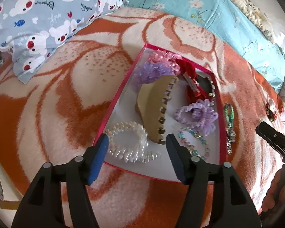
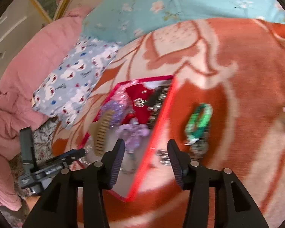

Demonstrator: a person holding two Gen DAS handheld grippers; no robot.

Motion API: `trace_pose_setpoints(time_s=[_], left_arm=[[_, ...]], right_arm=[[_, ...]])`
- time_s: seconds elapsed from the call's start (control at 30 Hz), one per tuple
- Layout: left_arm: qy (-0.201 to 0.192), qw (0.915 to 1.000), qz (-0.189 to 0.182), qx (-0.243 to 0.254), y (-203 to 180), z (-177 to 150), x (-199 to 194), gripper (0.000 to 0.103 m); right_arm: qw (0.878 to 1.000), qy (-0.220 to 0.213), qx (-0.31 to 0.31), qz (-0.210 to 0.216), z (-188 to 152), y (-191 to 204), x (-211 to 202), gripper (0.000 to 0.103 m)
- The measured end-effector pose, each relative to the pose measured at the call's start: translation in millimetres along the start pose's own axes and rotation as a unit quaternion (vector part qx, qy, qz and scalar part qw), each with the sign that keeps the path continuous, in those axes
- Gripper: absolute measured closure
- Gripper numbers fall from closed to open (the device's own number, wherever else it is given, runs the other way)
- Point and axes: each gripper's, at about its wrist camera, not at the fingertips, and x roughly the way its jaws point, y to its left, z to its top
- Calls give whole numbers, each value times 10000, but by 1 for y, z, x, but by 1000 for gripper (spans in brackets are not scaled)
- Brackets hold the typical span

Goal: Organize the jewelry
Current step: 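Open both grippers to release the two bracelets in the box, then move both grippers back to the remaining jewelry on the blanket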

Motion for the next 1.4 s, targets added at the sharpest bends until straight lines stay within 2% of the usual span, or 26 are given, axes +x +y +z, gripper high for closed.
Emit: trace_pose_setpoints(time_s=[0.1,0.4,0.67,1.03,1.13,1.4], left_arm=[[-32,10000,-39,46,-7,-1,-6,36],[-157,9994,-165,267,-31,-3,-22,36],[-187,9979,-296,545,-59,-4,-29,36],[4,9945,-629,835,-108,-6,-23,36],[44,9930,-695,957,-124,-6,-21,26],[30,9871,-930,1301,-171,3,-7,26]], right_arm=[[9996,-89,188,-202,-4,-23,-17,50],[9961,-253,606,-584,-15,-72,-53,50],[9930,-435,767,-783,-20,-93,-76,50],[9879,-590,976,-1048,-21,-121,-96,50],[9870,-610,970,-1124,-21,-125,-98,50],[9862,-560,923,-1256,-12,-134,-91,50]])
